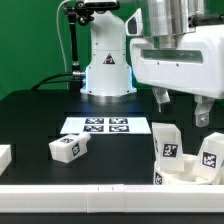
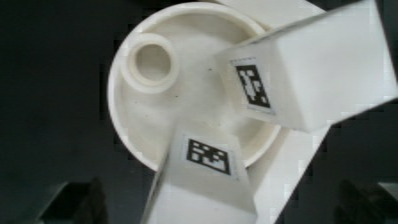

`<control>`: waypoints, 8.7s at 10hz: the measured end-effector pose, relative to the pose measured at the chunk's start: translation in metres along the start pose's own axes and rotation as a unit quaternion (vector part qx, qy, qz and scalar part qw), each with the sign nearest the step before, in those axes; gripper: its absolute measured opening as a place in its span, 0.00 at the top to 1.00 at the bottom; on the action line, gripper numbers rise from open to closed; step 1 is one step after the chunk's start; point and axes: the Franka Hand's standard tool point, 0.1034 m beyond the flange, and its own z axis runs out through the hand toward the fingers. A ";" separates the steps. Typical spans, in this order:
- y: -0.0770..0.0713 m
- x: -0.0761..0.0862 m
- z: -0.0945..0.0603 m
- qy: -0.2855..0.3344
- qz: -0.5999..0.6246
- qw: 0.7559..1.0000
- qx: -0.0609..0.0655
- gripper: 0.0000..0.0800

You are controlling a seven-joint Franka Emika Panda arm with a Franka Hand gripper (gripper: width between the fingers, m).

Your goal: Assemble stool

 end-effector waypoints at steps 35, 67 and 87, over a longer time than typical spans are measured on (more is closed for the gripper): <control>0.000 0.020 0.018 -0.037 -0.963 0.231 -0.133 0.58; -0.004 0.014 0.022 0.032 0.082 0.996 0.011 0.58; -0.032 -0.009 0.006 0.038 -0.458 0.888 -0.030 0.19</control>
Offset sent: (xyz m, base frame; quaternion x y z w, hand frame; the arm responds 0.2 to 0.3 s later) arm 0.0016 0.0034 0.0045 -0.0495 0.0327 -0.3384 0.9391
